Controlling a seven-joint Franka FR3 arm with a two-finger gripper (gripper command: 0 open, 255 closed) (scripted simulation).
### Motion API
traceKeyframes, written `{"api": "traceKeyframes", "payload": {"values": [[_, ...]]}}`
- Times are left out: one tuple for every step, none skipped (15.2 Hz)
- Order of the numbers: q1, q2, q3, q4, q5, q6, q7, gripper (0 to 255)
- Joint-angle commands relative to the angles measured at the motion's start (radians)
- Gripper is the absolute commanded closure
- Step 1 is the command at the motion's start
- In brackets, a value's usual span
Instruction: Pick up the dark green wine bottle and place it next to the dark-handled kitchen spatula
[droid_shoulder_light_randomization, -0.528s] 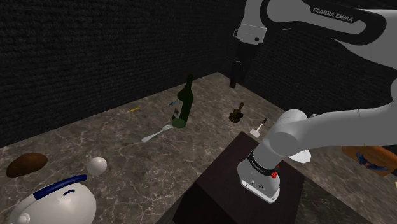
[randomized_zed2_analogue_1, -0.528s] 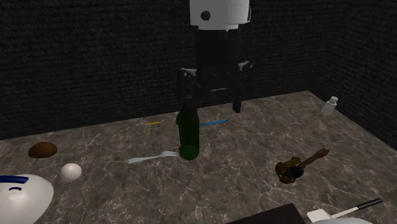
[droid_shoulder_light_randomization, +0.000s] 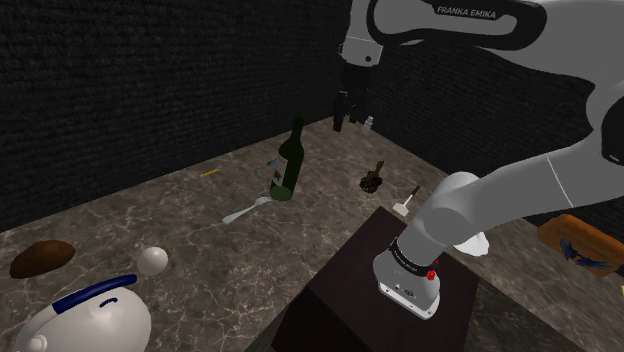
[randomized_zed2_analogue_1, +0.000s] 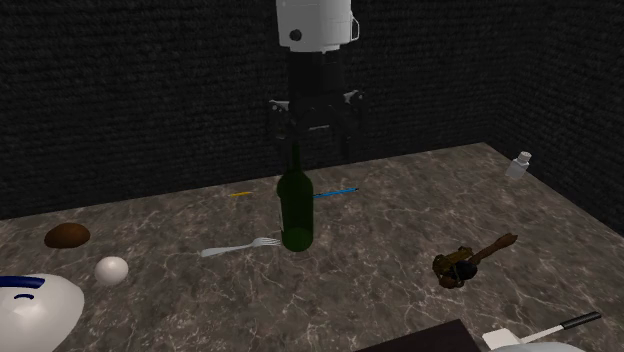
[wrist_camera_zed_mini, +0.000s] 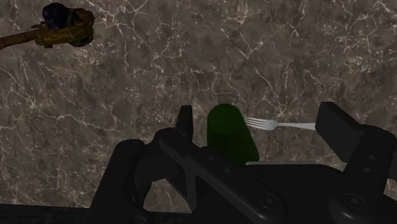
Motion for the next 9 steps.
{"api": "traceKeyframes", "payload": {"values": [[-0.001,0.076,0.005,0.038,-0.005,0.042,-0.001,0],[-0.002,0.115,0.008,0.061,-0.008,0.060,0.000,0],[-0.002,0.153,0.011,0.085,-0.011,0.077,0.001,0],[-0.002,0.192,0.014,0.110,-0.014,0.093,0.002,0],[-0.003,0.231,0.017,0.136,-0.017,0.107,0.003,0],[-0.003,0.269,0.020,0.164,-0.021,0.120,0.004,0],[-0.003,0.308,0.022,0.193,-0.025,0.132,0.006,0],[-0.003,0.346,0.025,0.223,-0.030,0.142,0.008,0],[-0.002,0.385,0.027,0.255,-0.035,0.151,0.010,0]]}}
